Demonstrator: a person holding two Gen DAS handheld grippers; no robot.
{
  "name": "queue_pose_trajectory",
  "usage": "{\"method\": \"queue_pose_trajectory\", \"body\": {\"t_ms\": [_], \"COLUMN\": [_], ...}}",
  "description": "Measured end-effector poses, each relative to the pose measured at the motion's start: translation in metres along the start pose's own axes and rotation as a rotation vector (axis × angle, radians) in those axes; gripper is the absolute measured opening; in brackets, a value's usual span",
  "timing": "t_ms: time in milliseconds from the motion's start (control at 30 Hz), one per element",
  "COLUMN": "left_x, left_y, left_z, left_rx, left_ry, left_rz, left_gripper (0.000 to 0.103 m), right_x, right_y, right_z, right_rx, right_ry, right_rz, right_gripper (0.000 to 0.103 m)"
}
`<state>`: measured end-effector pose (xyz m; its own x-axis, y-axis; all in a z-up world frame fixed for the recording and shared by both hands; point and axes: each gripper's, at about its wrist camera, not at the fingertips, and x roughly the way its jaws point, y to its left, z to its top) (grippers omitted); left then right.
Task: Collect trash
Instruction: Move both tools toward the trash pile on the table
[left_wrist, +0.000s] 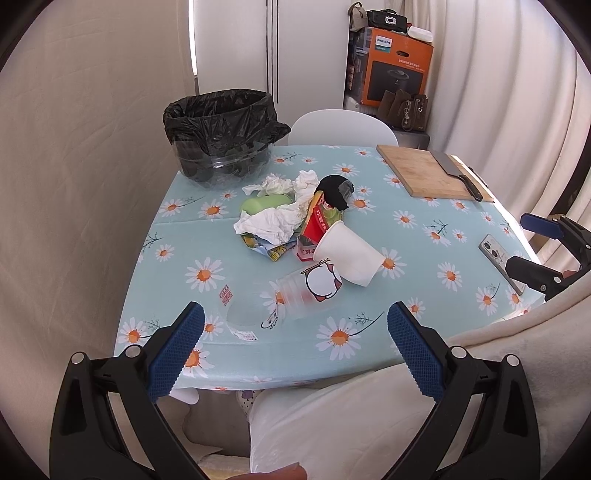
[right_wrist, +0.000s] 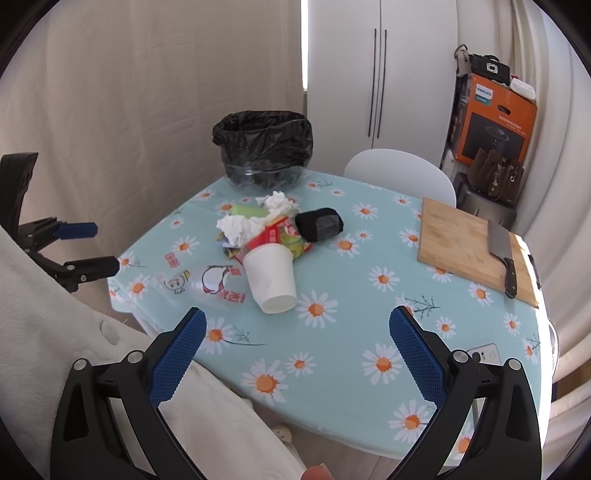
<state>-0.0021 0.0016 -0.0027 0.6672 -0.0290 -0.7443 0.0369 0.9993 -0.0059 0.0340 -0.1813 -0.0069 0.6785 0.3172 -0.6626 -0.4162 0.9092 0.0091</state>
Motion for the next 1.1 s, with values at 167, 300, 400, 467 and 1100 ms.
{"method": "queue_pose_trajectory", "body": {"t_ms": [167,300,400,467,1100], "left_x": [0.0012,0.0026,0.0026,0.0031,0.0041], "left_y": [0.0004,-0.0002,-0.0009,-0.0010,-0.0024], "left_z": [-0.0003,-0.0005,-0.0011,-0.0012,-0.0063], "left_rx": [0.005,0.006,0.007,0.007,0.004], "left_ry": [0.002,0.003,0.002,0.002,0.018], "left_rz": [-0.003,-0.005,-0.006,-0.008,-0.033], "left_gripper": [0.097,0.097,0.097,0.097,0.097], "right_x": [0.0014,0.0023,0.0030,0.0039,0.0099], "right_y": [0.0002,0.0006,0.0007,0.0022,0.0062], "right_z": [0.0008,0.0006,0.0006,0.0008,-0.0013], "right_rx": [-0.005,-0.006,-0.005,-0.008,-0.022], "right_ry": [0.003,0.003,0.006,0.009,0.034], "right_rz": [0.010,0.012,0.018,0.024,0.059], "right_gripper": [0.095,0.095,0.095,0.095,0.095]}}
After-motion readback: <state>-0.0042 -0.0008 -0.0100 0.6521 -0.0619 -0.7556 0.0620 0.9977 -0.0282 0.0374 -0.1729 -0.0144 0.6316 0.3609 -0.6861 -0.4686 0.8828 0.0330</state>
